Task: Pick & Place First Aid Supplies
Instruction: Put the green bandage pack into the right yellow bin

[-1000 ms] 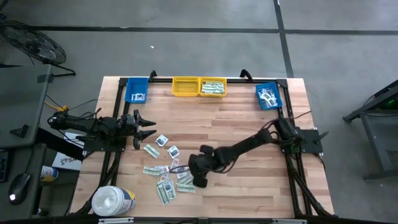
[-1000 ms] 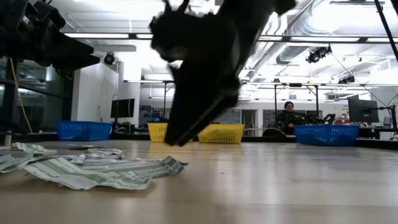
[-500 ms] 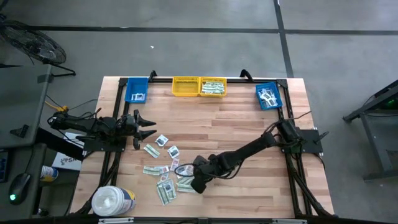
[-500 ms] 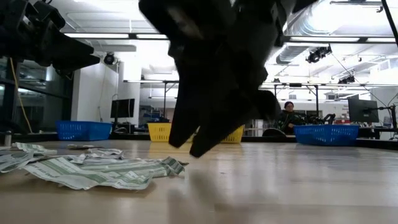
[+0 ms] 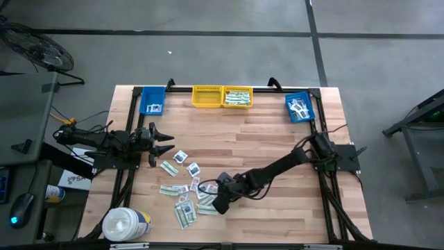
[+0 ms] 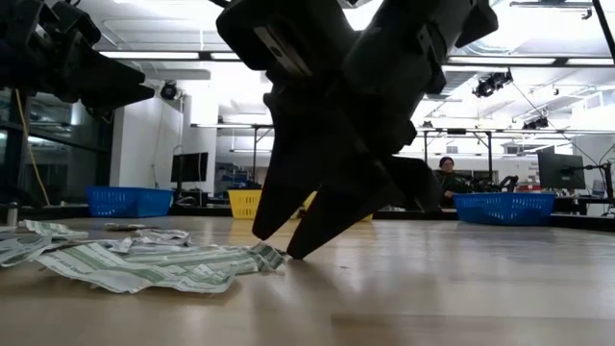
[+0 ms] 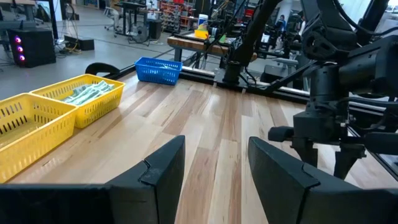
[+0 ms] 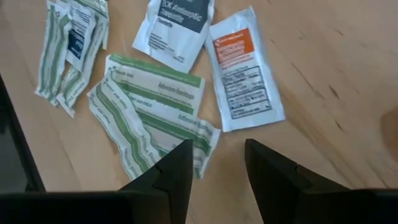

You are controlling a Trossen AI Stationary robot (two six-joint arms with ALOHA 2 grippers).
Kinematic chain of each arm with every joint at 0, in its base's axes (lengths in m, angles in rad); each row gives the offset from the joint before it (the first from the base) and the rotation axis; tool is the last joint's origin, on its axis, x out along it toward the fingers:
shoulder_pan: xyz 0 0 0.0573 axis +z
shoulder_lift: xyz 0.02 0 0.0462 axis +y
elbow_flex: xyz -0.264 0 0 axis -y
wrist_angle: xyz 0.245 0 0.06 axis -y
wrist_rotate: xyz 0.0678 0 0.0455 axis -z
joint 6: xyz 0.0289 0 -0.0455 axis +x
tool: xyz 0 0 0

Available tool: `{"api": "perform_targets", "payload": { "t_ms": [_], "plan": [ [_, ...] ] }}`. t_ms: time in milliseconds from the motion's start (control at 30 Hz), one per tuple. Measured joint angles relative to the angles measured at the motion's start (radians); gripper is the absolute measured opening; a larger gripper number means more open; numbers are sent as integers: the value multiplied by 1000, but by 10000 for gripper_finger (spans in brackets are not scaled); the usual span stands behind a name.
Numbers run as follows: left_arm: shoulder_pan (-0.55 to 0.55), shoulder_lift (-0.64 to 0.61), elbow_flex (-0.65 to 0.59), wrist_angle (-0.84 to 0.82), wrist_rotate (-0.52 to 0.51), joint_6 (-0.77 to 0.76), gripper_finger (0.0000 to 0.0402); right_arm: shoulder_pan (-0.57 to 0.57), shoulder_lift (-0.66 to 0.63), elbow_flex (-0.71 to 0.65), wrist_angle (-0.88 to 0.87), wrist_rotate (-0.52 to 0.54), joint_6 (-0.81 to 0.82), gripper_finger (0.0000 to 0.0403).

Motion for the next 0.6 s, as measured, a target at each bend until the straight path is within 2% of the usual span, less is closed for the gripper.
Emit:
{"api": "perform_targets", "payload": {
  "t_ms": [233,600],
  "plan": [
    [0,0,0,0,0,0,177,0,25,0,84,-45,0,140],
    [0,0,0,0,0,0,177,13,26,0,71,-44,-3,138]
  ]
}}
